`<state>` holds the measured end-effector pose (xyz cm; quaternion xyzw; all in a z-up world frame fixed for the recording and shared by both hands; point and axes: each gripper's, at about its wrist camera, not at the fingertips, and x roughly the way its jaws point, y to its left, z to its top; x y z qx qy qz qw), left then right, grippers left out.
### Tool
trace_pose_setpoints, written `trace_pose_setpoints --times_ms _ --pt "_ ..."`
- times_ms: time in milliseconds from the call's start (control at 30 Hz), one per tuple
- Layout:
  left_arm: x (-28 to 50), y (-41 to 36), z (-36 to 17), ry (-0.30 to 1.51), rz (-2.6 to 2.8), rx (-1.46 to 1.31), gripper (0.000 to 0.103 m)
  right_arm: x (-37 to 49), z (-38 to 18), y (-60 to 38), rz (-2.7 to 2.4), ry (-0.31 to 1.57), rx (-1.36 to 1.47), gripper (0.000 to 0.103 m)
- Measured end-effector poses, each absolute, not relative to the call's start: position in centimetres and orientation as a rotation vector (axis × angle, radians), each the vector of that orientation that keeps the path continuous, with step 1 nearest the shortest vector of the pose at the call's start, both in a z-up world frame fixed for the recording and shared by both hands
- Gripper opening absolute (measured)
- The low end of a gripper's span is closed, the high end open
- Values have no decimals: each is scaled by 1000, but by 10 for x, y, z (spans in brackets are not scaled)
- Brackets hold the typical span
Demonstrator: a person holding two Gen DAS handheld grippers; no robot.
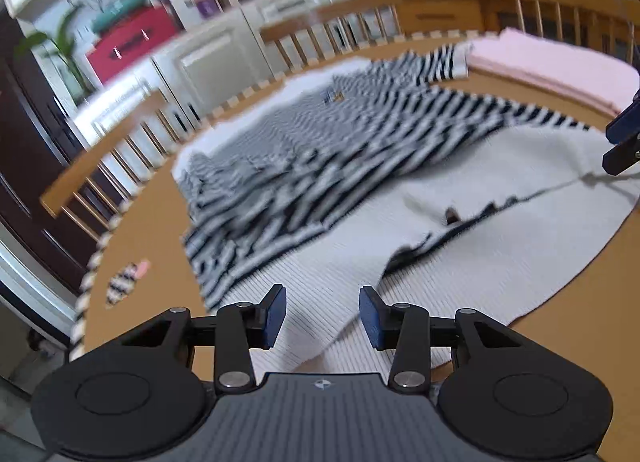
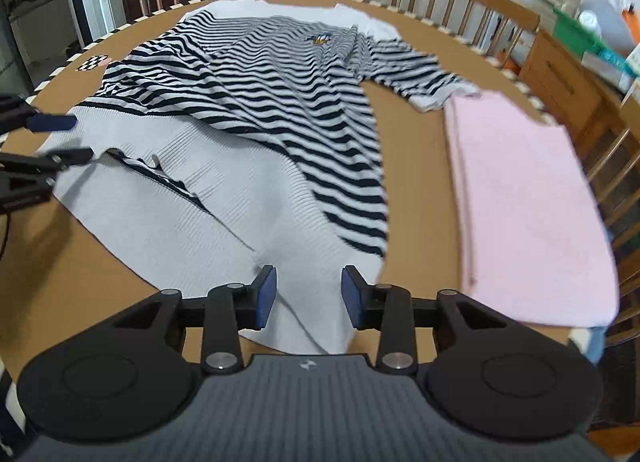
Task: Fold clothes
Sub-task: 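Grasp the white hem with both grippers and pull it to straighten the sweater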
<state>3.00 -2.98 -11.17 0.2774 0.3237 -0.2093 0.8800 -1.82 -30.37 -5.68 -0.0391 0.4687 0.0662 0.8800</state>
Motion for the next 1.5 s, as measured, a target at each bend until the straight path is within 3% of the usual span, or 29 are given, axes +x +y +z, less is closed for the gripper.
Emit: trace_pose_setpoints --times_ms 33,67,100,200,467,933,1167,1267,1333,1367,1500 --pt "31 -29 -112 675 -437 561 43 -16 -59 -304 139 985 -67 31" --pt "32 -28 -113 686 -442 546 36 -14 -62 -304 138 994 -55 28" --pt "34 -26 -112 703 -448 523 23 -13 -64 -305 133 996 -45 15" --pt "38 -20 -109 737 -454 454 7 -11 -63 -311 125 986 11 5" --pt "39 19 -84 844 -435 199 5 -23 -27 -323 193 940 77 5" --pt "-11 99 -58 975 -311 1 3 -52 -24 -324 348 1096 85 1" --pt "-24 107 -61 988 -267 -38 4 -58 -38 -318 335 1110 125 4" --pt "-24 119 -63 1018 -230 -162 4 -50 -41 -339 212 1090 263 13" --pt "-27 124 -60 1008 -207 -151 4 -46 -44 -353 140 1066 354 37" --pt "-28 127 -60 1009 -197 -147 4 -45 -47 -356 121 1065 391 40" --pt "-31 141 -65 1032 -143 -200 4 -38 -65 -343 145 1109 396 30"
